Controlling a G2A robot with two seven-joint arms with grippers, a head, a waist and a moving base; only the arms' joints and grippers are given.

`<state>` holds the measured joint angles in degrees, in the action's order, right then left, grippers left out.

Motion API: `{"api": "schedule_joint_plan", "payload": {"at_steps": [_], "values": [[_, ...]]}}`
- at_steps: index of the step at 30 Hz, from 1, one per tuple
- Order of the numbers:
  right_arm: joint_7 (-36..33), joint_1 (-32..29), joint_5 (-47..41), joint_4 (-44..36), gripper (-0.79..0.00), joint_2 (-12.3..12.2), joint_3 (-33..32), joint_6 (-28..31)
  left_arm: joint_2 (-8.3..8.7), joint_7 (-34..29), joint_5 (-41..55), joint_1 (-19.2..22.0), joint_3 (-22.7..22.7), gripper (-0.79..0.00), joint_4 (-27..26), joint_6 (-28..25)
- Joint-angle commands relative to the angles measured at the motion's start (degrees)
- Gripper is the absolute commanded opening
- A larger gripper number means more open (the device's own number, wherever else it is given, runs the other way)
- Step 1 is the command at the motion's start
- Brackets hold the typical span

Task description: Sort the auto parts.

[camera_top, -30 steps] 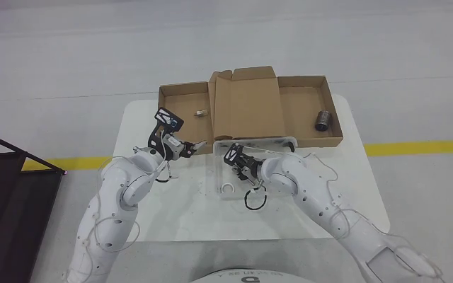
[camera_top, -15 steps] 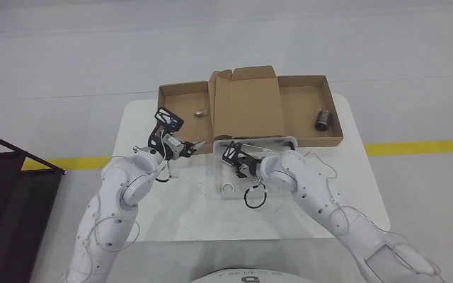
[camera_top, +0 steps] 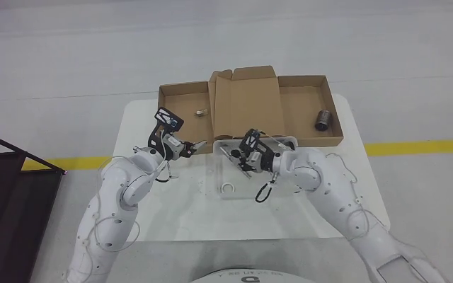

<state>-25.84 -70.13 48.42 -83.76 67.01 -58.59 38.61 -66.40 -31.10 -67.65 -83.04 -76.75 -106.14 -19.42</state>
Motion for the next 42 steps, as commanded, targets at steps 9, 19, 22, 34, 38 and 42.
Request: {"api": "schedule_joint_plan", "payload": {"at_steps": [9,19,22,34,38,42], "values": [[0.9,2.0,-26.0,9.9,-0.785,-1.1,-2.4,19.4,0.00,0.0,0.0,0.0,0.0,0.000,0.0,0.0],[-19.9,4.5,-70.9,13.1,-0.785,-3.5,-0.9,19.4,0.00,0.0,0.0,0.0,0.0,0.000,0.0,0.0],[-20.5,4.9,-75.3,14.1,-0.785,-4.0,-0.6,19.4,0.00,0.0,0.0,0.0,0.0,0.000,0.0,0.0],[-20.4,5.3,-76.6,14.6,-0.785,-5.2,-0.5,19.4,0.00,0.0,0.0,0.0,0.0,0.000,0.0,0.0],[-20.4,5.2,-77.2,15.1,-0.785,-5.3,-1.8,19.4,0.00,0.0,0.0,0.0,0.0,0.000,0.0,0.0],[-20.4,4.7,-78.2,17.0,-0.785,-5.7,-6.1,19.4,0.00,0.0,0.0,0.0,0.0,0.000,0.0,0.0]]}}
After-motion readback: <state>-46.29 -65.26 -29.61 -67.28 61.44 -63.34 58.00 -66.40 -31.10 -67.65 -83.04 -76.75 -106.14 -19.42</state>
